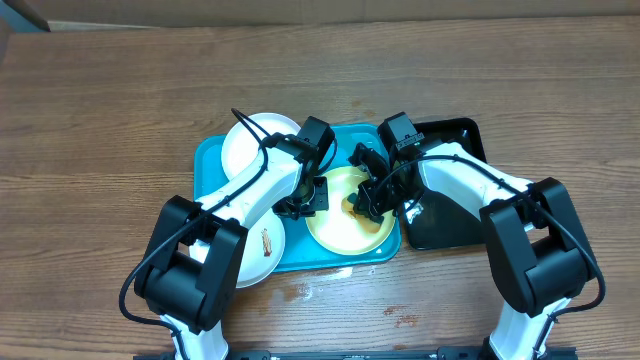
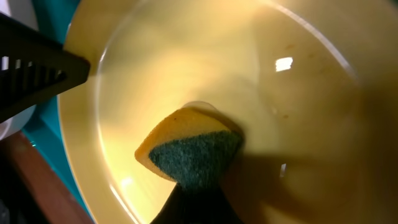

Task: Clean dirty plates on tray and stack at the side
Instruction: 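Scrub the yellow plate's surface with the sponge while left gripper holds plate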

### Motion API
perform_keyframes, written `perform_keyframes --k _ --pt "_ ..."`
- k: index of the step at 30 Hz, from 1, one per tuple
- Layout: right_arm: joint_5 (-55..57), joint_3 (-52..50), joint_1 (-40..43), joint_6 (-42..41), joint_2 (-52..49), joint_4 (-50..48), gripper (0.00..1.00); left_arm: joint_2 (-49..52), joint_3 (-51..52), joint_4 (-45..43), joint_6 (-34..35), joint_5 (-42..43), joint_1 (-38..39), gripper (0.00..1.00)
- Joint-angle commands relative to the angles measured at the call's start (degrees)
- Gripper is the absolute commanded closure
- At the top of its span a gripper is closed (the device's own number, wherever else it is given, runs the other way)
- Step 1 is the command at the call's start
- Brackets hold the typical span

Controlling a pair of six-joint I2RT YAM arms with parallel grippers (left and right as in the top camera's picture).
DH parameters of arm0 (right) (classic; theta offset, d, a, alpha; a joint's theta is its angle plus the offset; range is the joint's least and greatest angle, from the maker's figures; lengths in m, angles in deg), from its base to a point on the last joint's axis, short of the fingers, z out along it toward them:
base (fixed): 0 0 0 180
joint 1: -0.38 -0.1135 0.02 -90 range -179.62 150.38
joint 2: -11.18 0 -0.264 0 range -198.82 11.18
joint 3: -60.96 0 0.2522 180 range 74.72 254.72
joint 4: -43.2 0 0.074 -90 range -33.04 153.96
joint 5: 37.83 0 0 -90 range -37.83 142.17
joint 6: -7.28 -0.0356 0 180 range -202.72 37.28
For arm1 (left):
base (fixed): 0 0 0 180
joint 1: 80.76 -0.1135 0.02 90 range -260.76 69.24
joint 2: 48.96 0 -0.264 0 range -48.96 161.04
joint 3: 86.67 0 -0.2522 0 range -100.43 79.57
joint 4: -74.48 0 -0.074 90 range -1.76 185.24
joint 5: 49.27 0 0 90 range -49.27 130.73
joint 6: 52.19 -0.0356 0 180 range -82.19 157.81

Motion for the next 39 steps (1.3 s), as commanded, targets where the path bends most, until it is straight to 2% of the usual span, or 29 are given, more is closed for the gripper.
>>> perform_keyframes --k 1,10,13,16,21,25,34,39 --pt "3.5 -0.2 1.0 0.8 0.4 -1.4 0.96 0.7 0.4 -0.2 -0.3 0.2 -0.1 0.96" --pt "3.4 2.1 1.1 0.8 0.4 -7.1 0.96 0.7 0.4 0.0 -0.3 0.2 -0.1 0.96" --pt "0.8 5.8 1.8 0.7 1.0 -4.2 0.96 0.7 0.4 0.1 -0.3 0.2 -0.1 0.96" --pt "-7.6 10.5 3.0 0.8 2.4 1.7 0.96 0.7 0.4 0.2 -0.3 0.2 -0.1 0.96" --pt "-13.2 12.0 2.8 0.8 3.9 7.7 0.96 0.7 0.4 0.0 -0.3 0.2 -0.1 0.96" --pt "-13.2 9.2 1.4 0.8 3.7 8.7 0.96 0.7 0.4 0.0 -0.3 0.2 -0.1 0.96" --pt "-14.1 -4.0 -0.3 0.6 3.7 -1.5 0.96 0.7 0.4 0.0 -0.3 0.2 -0.1 0.96" --pt "-14.9 -6.5 0.0 0.8 3.7 -3.5 0.96 0.7 0.4 0.0 -0.3 0.2 -0.1 0.96"
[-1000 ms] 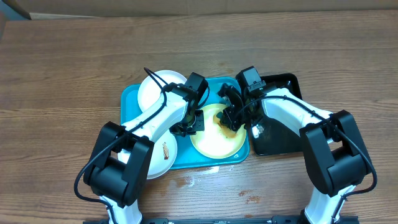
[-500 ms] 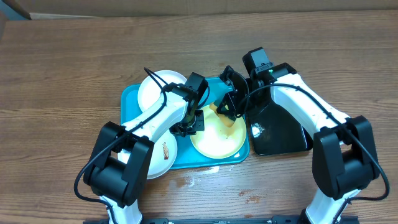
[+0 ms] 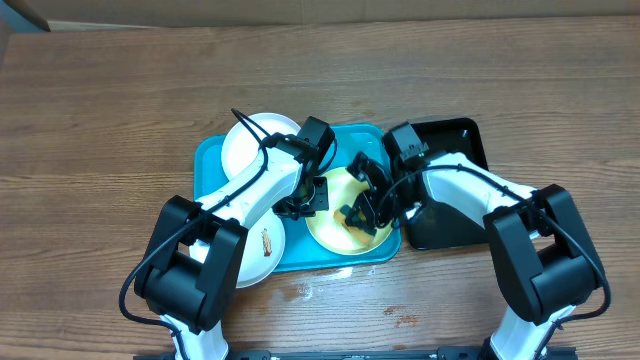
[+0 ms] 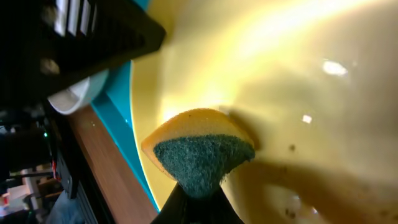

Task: Clean dirty plates on tray and stack at the side
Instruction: 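Scrub the yellow plate's surface with the sponge while left gripper holds plate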

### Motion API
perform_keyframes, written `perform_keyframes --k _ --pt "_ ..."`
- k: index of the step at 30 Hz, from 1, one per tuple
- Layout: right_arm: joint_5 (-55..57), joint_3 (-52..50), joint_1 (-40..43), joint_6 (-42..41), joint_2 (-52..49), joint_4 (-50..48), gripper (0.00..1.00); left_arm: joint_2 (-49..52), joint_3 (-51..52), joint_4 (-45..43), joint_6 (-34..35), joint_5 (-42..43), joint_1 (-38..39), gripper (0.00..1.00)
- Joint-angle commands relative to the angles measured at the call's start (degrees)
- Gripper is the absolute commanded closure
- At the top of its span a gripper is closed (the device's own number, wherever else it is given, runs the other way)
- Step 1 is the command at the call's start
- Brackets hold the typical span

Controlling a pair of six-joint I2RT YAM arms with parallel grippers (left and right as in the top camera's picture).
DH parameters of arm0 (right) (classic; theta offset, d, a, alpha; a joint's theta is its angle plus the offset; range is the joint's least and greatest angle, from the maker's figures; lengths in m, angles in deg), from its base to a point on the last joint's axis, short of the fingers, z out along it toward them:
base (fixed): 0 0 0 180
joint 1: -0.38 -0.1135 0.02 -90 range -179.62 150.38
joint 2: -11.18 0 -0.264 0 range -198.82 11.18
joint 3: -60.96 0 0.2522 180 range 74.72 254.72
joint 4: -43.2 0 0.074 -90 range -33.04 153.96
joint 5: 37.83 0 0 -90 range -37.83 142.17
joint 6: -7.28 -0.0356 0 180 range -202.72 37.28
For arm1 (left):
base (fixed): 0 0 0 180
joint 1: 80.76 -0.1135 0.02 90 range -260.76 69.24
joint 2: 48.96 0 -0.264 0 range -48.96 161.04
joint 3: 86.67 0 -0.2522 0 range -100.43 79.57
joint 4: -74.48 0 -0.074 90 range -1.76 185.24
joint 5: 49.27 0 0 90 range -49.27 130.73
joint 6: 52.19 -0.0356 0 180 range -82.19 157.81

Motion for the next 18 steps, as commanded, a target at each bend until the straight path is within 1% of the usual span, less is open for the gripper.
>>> perform_keyframes --k 1,3,7,12,18 --pt "-2.0 -0.2 0.4 0.4 1.2 -0.7 0.96 0.7 0.4 -0.1 -0.3 0.2 -0.1 0.96" --pt "-1.3 -0.2 0.6 0.5 1.2 -0.6 0.96 0.7 0.4 -0.1 -0.3 0.2 -0.1 0.96" --pt "4.7 -0.2 0.7 0.4 1.1 -0.5 0.96 0.7 0.4 0.1 -0.3 0.2 -0.1 0.96" --pt "7.1 -0.6 0.7 0.4 0.9 -0.9 0.96 0.7 0.4 0.0 -0.3 0.2 -0.1 0.96" --pt "12.6 -0.8 1.4 0.2 0.9 -2.6 0.96 0.7 0.4 0.1 -0.3 0.2 -0.1 0.96"
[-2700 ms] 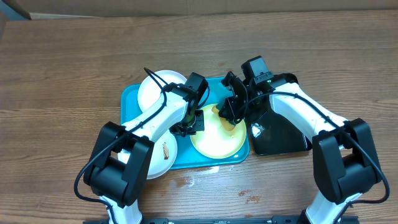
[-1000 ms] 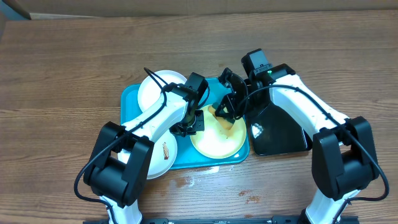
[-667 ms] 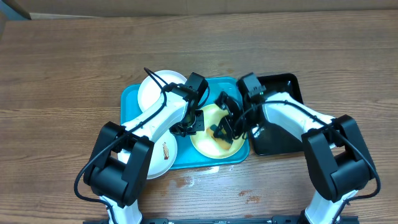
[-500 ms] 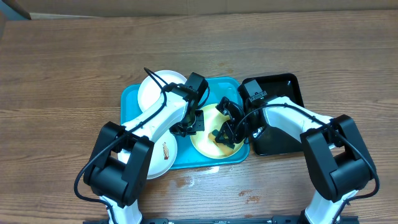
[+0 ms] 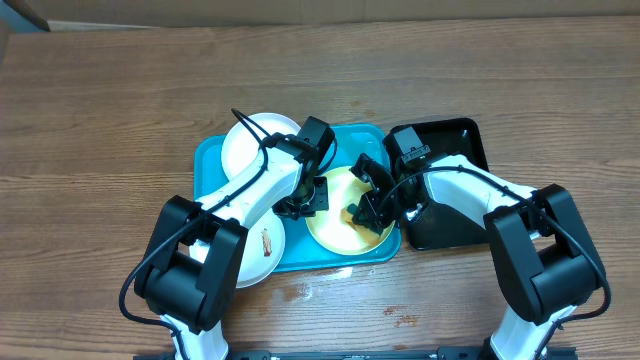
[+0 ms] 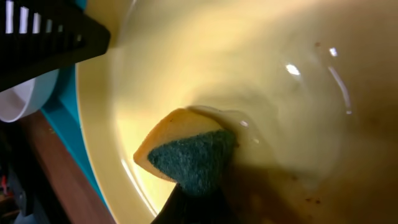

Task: Clean dirty plates on tray and stack at the side
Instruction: 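Scrub the yellow plate's surface with the sponge while left gripper holds plate, then return the sponge with the right gripper into the black tray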

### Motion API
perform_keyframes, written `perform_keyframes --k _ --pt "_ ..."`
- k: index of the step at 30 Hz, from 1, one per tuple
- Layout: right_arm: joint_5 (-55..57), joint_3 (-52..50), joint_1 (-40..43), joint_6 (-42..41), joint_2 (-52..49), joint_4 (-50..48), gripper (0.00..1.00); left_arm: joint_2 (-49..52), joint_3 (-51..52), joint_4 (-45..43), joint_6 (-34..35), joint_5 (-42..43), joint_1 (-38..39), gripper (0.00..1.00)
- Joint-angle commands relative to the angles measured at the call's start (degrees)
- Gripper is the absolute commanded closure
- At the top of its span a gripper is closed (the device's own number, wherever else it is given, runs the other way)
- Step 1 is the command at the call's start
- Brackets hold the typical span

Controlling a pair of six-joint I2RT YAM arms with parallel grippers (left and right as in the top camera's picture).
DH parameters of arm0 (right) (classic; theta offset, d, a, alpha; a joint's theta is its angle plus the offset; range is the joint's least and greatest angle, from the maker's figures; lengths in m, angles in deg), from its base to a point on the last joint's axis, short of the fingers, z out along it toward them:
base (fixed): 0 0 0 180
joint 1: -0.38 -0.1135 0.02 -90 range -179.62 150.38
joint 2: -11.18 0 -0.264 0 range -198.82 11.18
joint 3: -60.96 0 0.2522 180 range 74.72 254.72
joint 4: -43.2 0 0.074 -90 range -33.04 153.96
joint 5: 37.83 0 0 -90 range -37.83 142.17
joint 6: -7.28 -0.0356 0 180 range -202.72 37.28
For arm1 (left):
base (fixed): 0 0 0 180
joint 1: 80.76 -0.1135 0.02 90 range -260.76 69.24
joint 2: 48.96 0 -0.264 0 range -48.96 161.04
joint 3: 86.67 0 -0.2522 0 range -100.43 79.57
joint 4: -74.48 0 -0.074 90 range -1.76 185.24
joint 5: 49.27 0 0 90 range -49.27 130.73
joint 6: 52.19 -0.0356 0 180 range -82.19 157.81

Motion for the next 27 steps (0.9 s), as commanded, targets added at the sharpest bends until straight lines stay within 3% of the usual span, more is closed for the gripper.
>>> perform_keyframes --k 1,11,18,27 --pt "4.5 -0.5 1.6 -0.1 0.9 -1.1 0.96 0.7 0.4 0.1 -0.3 0.2 -0.1 0.96" --pt "4.0 5.9 8.1 -1.3 0.9 -1.5 0.96 0.7 0.4 0.1 -0.3 0.2 -0.1 0.96" --pt "-10.6 17.3 10.3 -1.8 0.9 1.0 0.96 0.7 0.4 0.1 -0.3 0.2 -0.1 0.96" --pt "1.2 30.7 12.0 -4.6 1.3 17.7 0.96 0.7 0.0 1.1 -1.4 0.1 -0.1 0.96"
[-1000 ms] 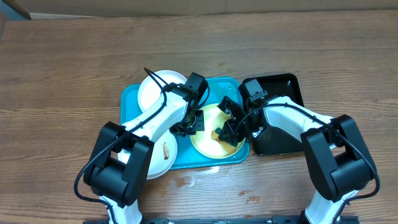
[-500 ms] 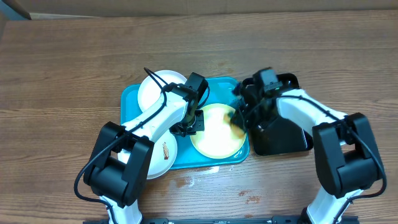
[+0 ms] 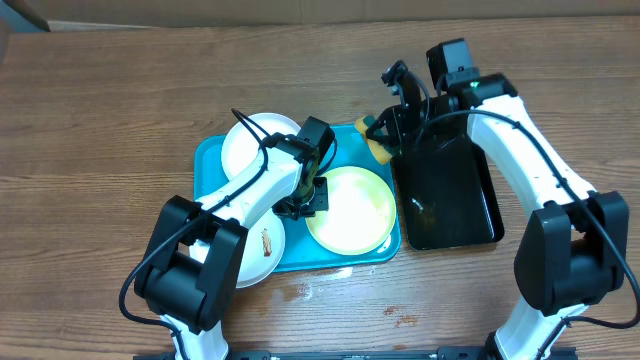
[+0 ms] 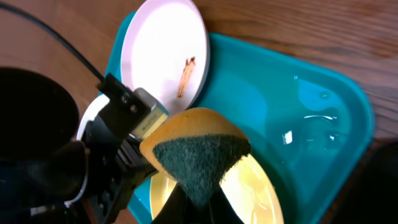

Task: Clean dirty plates on tray and stack at the side
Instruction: 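Return the sponge with the right gripper into the black tray, then lift the yellow plate with the left gripper and tilt it upward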

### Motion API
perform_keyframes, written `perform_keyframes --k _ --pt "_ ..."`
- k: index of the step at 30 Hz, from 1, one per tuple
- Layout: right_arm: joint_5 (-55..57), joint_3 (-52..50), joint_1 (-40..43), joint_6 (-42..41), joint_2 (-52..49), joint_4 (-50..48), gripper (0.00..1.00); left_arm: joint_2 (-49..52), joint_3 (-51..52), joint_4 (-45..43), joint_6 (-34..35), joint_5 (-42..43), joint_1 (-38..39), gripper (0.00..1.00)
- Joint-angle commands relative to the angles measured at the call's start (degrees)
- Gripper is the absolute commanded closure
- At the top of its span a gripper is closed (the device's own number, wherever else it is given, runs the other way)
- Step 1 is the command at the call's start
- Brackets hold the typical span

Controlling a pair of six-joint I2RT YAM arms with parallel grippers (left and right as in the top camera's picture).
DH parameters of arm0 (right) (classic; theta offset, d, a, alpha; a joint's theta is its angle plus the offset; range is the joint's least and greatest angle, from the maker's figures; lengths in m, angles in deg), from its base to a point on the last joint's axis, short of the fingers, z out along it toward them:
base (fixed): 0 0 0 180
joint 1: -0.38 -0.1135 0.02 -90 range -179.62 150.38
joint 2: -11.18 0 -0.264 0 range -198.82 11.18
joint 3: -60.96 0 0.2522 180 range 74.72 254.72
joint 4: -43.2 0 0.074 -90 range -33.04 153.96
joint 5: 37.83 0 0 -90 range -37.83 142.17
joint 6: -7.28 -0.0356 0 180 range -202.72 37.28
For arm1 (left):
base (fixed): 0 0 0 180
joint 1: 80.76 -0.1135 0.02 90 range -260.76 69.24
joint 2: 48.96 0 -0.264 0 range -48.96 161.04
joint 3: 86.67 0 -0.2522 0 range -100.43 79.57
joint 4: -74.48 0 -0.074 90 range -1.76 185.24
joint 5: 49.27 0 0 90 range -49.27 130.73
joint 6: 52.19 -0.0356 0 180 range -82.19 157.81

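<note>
The yellow plate (image 3: 352,212) lies on the right half of the teal tray (image 3: 212,165). My left gripper (image 3: 312,195) is shut on the plate's left rim. My right gripper (image 3: 382,138) hangs above the tray's far right corner, shut on a yellow sponge (image 4: 196,149) with a green scouring face. The sponge (image 3: 378,149) is clear of the plate. In the right wrist view the yellow plate (image 4: 255,193) and the left gripper (image 4: 121,158) lie below the sponge. A white plate (image 4: 163,56) carries a brown food scrap.
One white plate (image 3: 255,145) sits at the tray's far left; the scrap-bearing white plate (image 3: 258,248) overhangs its near left. A black tray (image 3: 447,195) lies to the right of the teal one. Wet patches (image 3: 310,290) mark the wood near the front.
My right gripper was down on the yellow plate with the sponge pressed to it. Now it is raised and farther back, over the tray's far right corner, sponge still held. The left arm is unmoved.
At each earlier moment my right gripper pressed the sponge on the yellow plate, at slightly different spots, with brown specks showing on the plate, while my left gripper held the rim. Now the sponge is lifted off and the plate looks clean from overhead.
</note>
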Motion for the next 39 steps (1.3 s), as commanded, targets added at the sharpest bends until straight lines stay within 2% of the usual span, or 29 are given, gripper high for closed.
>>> perform_keyframes --k 1,7,14,20,27,39 --pt "8.5 2.9 2.0 -4.0 1.4 4.2 0.96 0.7 -0.4 1.4 -1.3 -0.1 -0.1 0.96" --pt "21.0 2.9 6.1 -13.2 1.4 12.4 0.96 -0.2 -3.7 4.1 -1.3 -3.4 -0.1 0.96" --pt "23.1 0.7 7.4 -17.2 1.4 17.0 0.96 -0.2 -8.7 7.3 -1.3 -3.5 -0.1 0.96" --pt "26.3 -8.0 5.7 -23.3 1.4 14.1 0.96 -0.2 -10.8 7.6 -1.4 -3.4 -0.5 0.96" --pt "25.2 -17.8 4.5 -24.8 1.4 7.4 0.96 -0.2 -10.8 8.5 -2.2 -3.4 -1.9 0.96" --pt "24.0 -19.3 0.3 -24.8 1.4 7.3 0.96 -0.3 -13.4 9.4 -3.8 -3.5 -3.4 0.96"
